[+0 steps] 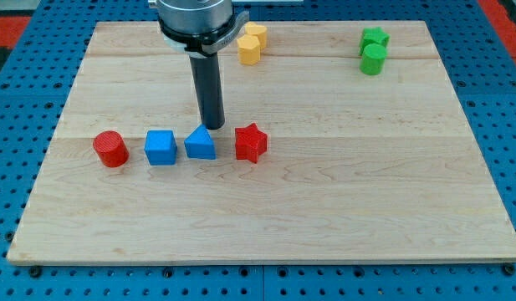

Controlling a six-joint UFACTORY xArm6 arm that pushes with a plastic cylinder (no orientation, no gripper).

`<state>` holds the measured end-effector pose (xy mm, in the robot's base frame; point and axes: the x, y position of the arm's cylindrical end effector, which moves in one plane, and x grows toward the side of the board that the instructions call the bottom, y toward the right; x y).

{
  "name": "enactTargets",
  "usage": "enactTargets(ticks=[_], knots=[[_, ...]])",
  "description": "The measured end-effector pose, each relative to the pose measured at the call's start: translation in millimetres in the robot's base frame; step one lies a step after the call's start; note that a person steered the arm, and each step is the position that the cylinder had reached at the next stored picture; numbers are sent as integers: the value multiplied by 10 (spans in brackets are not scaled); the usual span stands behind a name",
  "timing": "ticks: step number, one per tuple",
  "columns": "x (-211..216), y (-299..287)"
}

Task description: Push the green circle towards the red star

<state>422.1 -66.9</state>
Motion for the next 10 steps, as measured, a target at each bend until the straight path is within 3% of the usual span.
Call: enactTargets(ticks=[3,6,7,9,10], knots=[[44,-75],[-1189,1467],[-1579,2306],[-1545,2851],[-1266,2654]])
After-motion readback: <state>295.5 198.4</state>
